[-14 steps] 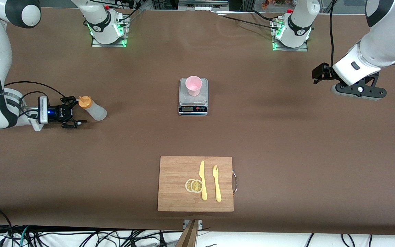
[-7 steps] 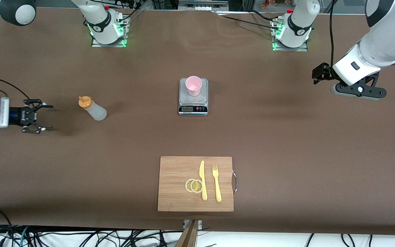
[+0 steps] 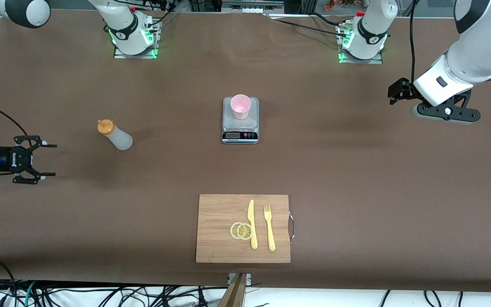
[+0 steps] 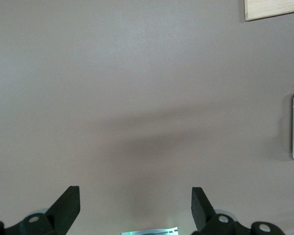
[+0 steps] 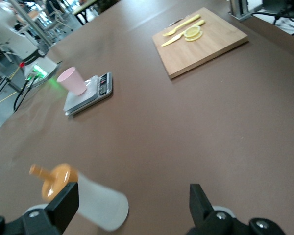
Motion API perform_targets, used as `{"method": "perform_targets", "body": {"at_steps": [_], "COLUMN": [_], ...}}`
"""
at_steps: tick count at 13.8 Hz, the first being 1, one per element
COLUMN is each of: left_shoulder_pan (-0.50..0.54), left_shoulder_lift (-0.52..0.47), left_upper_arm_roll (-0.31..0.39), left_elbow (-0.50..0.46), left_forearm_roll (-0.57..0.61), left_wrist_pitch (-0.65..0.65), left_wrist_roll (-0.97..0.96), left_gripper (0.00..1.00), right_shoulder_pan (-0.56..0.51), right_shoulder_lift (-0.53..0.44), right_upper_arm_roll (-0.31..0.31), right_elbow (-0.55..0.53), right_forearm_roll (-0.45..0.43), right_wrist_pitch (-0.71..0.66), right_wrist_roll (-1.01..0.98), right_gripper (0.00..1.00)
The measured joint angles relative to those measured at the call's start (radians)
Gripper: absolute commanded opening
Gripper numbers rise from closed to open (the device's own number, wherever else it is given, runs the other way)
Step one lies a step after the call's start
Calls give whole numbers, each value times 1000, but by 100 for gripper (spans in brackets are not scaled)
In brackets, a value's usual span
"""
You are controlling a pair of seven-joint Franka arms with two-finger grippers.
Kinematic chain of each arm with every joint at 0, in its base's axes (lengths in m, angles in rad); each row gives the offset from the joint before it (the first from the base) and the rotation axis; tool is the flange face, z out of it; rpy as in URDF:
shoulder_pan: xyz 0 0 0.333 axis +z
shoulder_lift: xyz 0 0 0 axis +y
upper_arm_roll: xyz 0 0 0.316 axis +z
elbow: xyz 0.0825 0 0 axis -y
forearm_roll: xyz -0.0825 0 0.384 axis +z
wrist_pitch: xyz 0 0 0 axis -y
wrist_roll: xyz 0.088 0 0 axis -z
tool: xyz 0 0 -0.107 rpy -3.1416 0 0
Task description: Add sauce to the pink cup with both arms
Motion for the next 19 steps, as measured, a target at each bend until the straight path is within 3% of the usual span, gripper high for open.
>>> {"method": "perform_targets", "body": {"at_steps": [3,8,10,13,17,19], "left_shoulder_pan": [0,0,0,0,0,0], "left_shoulder_lift": [0,0,0,0,0,0], "left_upper_arm_roll": [0,0,0,0,0,0], "left_elbow": [0,0,0,0,0,0], "left_forearm_roll": [0,0,0,0,0,0], "left_wrist_pitch": [0,0,0,0,0,0], "left_wrist_roll": [0,0,0,0,0,0], "left_gripper": [100,100,100,100,100,100], "right_shoulder_pan": [93,231,294,344,345,342], "right_shoulder_lift": [-6,-69,-115,-189,-310,-373], "right_upper_arm_roll": [3,9,19,65,142,159], "right_elbow": [63,83,84,79,-26,-91], "right_forearm_roll": [-15,-145,-262,-510,-818,-914], "right_wrist_pitch": [88,205,220,220,214,214], "right_wrist_roll": [259,677,862,1062,1136,1136], "right_gripper": [100,100,100,100,100,100]}}
